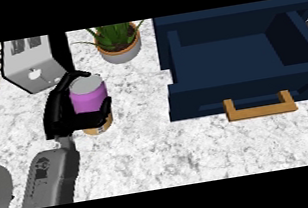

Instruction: Pick up the can, place it into the drawer and close the drawer

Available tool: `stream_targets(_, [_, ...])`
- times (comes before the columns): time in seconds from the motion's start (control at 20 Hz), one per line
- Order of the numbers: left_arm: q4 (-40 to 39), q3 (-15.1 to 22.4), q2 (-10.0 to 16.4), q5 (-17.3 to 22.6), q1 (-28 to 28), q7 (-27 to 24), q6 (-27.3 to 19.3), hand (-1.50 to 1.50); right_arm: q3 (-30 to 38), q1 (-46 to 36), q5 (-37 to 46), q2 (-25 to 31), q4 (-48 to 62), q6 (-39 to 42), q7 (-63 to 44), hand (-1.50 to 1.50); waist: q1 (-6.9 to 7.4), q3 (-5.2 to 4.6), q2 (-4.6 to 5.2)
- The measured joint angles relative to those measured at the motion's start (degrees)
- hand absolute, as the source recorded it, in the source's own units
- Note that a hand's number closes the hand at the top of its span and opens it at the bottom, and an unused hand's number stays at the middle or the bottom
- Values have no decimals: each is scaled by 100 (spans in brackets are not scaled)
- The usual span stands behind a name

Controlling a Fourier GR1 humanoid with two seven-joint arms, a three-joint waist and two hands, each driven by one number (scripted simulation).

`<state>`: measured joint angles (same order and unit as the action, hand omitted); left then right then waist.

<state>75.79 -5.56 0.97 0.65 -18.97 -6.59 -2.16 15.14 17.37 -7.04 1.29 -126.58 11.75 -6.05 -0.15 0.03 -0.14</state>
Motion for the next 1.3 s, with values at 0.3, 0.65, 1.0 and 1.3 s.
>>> stream_targets(0.3, [443, 616, -74, -64, -618, 888, -586, 150, 0, 79, 17, -30, 75, 36, 161, -150, -24, -1, 4])
stream_targets(0.65, [267, 1139, -92, -120, -1781, 1719, -1269, 150, 4, 84, 10, -19, -22, 12, 67, -150, -62, -1, 13])
stream_targets(1.0, [-186, 1554, -96, -79, -3012, 2199, -1960, 150, 162, 42, -84, 29, 78, 106, 122, -150, -89, -1, 15])
stream_targets(1.3, [-1134, 1628, -97, 158, -4169, 2360, -2364, 150, -7, 3, 72, -18, 145, 40, 170, -150, -122, 1, 27])
